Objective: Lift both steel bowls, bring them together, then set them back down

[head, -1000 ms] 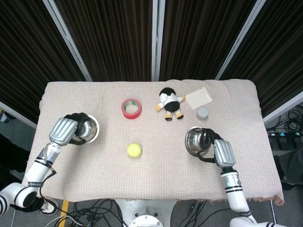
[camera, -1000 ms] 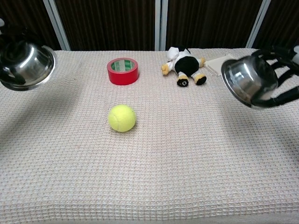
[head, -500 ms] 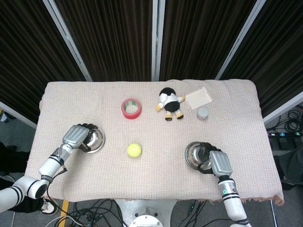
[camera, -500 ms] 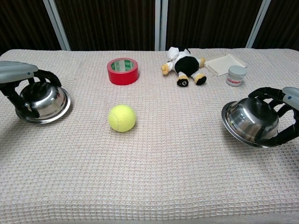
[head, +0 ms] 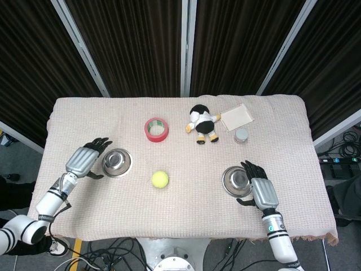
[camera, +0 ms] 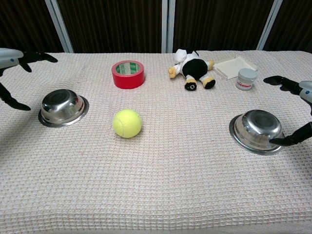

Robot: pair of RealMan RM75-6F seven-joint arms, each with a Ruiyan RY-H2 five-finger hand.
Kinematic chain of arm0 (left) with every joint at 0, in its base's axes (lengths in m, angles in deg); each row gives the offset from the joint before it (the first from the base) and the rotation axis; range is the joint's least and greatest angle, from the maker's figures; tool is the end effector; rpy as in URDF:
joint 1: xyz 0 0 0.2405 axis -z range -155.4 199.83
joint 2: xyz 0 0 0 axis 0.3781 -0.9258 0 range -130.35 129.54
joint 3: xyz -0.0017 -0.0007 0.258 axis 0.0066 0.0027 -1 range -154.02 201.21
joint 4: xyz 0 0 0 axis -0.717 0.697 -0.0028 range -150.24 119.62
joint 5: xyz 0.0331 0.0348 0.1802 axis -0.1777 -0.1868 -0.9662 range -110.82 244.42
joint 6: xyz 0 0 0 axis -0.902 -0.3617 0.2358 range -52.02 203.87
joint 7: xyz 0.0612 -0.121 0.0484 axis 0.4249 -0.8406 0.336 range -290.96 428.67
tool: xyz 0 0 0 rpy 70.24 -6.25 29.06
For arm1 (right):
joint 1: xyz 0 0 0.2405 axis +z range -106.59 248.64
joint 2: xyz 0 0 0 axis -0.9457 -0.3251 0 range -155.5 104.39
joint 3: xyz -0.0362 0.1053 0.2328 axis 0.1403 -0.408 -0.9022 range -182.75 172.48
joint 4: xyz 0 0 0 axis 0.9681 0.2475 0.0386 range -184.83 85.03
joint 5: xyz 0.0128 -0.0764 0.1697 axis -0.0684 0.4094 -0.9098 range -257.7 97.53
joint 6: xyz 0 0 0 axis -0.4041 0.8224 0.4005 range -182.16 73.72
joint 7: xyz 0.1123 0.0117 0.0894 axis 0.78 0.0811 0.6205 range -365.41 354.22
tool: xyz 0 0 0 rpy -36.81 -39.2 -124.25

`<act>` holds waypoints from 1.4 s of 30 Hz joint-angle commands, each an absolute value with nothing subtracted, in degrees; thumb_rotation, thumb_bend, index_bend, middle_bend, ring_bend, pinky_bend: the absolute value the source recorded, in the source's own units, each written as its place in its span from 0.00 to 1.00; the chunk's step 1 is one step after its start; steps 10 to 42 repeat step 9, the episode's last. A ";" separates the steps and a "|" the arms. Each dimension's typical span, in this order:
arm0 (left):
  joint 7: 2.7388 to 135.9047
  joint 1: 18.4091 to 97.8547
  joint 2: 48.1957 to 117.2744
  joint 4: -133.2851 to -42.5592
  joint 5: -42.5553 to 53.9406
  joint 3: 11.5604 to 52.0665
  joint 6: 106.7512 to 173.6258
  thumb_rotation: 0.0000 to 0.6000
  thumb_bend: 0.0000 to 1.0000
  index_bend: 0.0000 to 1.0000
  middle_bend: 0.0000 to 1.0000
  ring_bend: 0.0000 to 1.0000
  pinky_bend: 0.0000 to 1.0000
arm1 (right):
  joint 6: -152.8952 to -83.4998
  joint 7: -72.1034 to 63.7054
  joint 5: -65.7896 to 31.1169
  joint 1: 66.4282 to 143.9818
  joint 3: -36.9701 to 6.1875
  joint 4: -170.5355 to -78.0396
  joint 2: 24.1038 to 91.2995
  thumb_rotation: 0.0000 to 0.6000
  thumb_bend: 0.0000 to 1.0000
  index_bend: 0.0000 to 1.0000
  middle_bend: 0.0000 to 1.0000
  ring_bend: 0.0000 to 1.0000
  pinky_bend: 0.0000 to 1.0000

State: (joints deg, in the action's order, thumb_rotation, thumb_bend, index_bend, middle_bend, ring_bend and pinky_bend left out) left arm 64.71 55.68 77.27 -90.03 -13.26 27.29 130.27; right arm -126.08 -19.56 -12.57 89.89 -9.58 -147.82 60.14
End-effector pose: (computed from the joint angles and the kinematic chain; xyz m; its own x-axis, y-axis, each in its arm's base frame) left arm -0.2558 0.3267 0.0731 0.4712 0.2946 0.8314 0.8709 -0.3045 -0.3858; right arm -0.2317 -0.2317 0.0361 0.1448 -0.2659 0.9531 -0.9891 -0.0118 0.1469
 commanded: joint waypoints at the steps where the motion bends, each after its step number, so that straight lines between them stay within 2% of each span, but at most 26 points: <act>1: 69.35 49.55 74.03 -96.50 -9.21 27.51 138.67 1.00 0.00 0.00 0.00 0.00 0.16 | -130.01 -17.22 -8.08 87.80 -8.58 -147.03 59.20 1.00 0.00 0.00 0.00 0.00 0.00; 5: 72.14 42.11 73.67 -100.83 -7.00 26.68 149.25 1.00 0.00 0.00 0.00 0.00 0.13 | -135.06 -16.76 -4.45 85.38 -7.91 -143.61 59.43 1.00 0.00 0.00 0.00 0.00 0.00; 9: 71.53 35.43 75.99 -100.02 -7.11 25.04 157.77 1.00 0.00 0.00 0.00 0.00 0.13 | -137.20 -15.81 -4.00 83.76 -8.29 -139.21 60.60 1.00 0.00 0.00 0.00 0.00 0.00; 42: 71.53 35.43 75.99 -100.02 -7.11 25.04 157.77 1.00 0.00 0.00 0.00 0.00 0.13 | -137.20 -15.81 -4.00 83.76 -8.29 -139.21 60.60 1.00 0.00 0.00 0.00 0.00 0.00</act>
